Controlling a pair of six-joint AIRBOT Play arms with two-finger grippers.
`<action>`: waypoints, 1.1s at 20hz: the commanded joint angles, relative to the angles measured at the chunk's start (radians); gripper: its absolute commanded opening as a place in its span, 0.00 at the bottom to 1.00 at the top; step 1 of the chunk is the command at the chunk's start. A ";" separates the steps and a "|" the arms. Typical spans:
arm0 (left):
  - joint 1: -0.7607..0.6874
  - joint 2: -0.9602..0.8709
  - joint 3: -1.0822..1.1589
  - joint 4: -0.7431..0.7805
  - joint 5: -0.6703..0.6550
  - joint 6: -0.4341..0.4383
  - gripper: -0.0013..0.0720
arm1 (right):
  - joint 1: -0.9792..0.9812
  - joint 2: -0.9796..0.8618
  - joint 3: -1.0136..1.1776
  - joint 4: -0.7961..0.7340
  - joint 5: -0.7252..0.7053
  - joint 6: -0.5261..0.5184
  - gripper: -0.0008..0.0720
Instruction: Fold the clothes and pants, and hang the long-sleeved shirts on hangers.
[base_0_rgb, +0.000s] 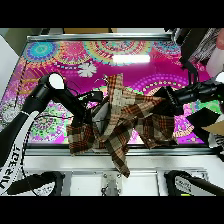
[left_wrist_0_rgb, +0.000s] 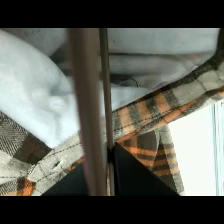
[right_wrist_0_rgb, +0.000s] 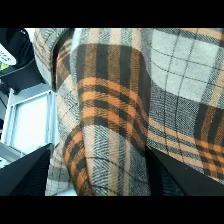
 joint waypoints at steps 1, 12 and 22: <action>0.000 0.000 0.000 -0.006 0.003 0.000 0.05 | 0.025 -0.023 0.001 0.022 -0.001 -0.007 0.87; 0.000 0.000 0.000 -0.006 0.000 0.000 0.05 | 0.029 -0.035 0.001 0.023 0.000 -0.006 0.87; 0.000 0.000 0.000 -0.005 0.003 0.000 0.05 | 0.029 -0.035 0.001 0.022 -0.001 -0.006 0.06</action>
